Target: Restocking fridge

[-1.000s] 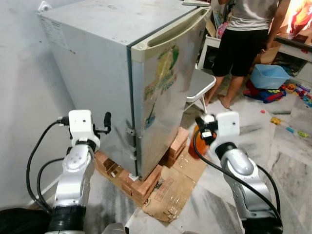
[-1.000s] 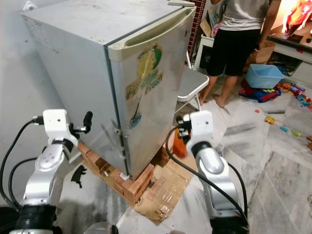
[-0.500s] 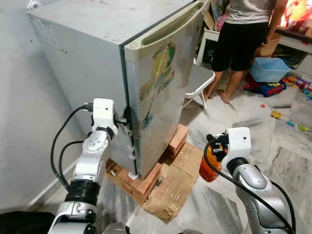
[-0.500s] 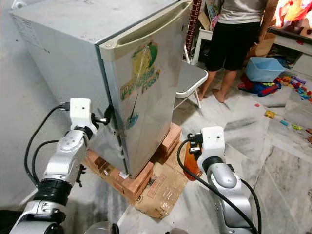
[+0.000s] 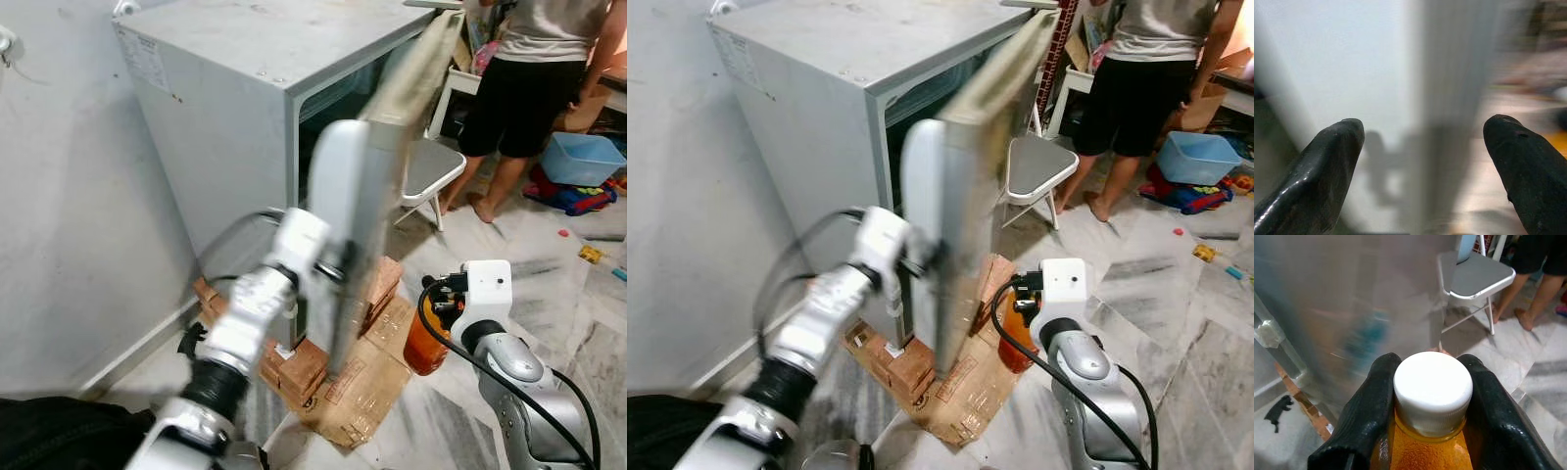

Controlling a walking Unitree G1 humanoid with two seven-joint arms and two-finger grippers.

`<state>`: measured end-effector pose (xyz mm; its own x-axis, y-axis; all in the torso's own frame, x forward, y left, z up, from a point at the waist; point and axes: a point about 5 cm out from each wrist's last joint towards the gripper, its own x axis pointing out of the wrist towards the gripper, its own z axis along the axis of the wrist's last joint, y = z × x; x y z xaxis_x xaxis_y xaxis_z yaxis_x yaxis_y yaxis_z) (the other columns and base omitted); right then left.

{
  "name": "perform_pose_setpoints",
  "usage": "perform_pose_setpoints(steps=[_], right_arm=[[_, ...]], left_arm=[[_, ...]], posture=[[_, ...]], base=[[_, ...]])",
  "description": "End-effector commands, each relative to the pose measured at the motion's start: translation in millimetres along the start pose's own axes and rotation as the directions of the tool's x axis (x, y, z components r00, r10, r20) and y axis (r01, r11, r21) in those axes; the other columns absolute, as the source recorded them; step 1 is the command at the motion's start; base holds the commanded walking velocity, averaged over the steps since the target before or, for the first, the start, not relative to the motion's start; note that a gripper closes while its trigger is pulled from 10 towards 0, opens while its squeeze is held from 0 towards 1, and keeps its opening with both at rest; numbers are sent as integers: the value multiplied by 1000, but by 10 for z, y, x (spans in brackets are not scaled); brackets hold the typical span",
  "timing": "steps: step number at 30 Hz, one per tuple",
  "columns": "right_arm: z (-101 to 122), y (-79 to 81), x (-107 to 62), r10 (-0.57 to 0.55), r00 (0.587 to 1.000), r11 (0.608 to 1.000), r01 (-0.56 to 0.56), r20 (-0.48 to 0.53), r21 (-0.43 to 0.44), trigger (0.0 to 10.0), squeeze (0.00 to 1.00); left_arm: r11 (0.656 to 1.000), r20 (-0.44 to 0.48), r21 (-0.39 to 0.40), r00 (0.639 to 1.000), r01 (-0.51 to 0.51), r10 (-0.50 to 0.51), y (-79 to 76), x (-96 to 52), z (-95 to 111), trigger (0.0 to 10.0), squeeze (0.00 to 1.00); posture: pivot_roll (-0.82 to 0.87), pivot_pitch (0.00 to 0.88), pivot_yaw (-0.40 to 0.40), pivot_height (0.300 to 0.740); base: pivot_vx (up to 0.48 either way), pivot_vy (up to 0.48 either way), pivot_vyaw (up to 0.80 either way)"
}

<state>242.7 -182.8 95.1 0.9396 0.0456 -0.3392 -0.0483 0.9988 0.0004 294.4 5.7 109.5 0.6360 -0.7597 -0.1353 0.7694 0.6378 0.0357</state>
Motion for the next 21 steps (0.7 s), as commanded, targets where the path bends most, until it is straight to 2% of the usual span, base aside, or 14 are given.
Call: perform_pose_setpoints(steps=[1,2,4,8,14,16,19,21], right_arm=[[7,-102,-30,-65,998,998,65,-7,5,10000,0],[7,-102,-30,-65,998,998,65,-7,5,10000,0],[-30,-199,-33,-151,988,988,151,-35,-5,10000,0],[-32,-275,-34,-213,977,977,213,-33,8,10000,0],[-28,-298,-34,-256,966,967,256,-30,2,10000,0],[-14,-279,-6,-258,966,966,258,-22,15,10000,0],[57,-240,60,-250,968,968,250,5,29,10000,0],[76,-233,72,-249,968,968,249,12,29,10000,0]], left_arm=[[989,50,20,987,149,-150,-211,27,155,10000,0],[989,50,20,987,149,-150,-211,27,155,10000,0],[990,75,31,987,138,-140,-227,20,188,10000,0],[991,80,17,988,129,-130,-195,-25,179,10000,0],[994,76,9,991,111,-111,-162,-107,166,10000,0],[997,87,8,993,81,-81,-118,-133,188,10000,0],[997,114,7,991,-74,73,70,-239,210,10000,0],[994,117,6,987,-110,108,115,-275,199,10000,0]], posture=[[-13,0,-16,740],[-13,0,-16,740],[-12,0,-13,740],[-2,0,-13,740],[11,0,-15,740],[12,0,-12,740],[13,0,-5,740],[13,0,-2,740]], base=[[0,0,0],[0,0,0],[0,0,0],[0,0,0],[0,0,0],[0,0,0],[0,0,0],[0,0,0]])
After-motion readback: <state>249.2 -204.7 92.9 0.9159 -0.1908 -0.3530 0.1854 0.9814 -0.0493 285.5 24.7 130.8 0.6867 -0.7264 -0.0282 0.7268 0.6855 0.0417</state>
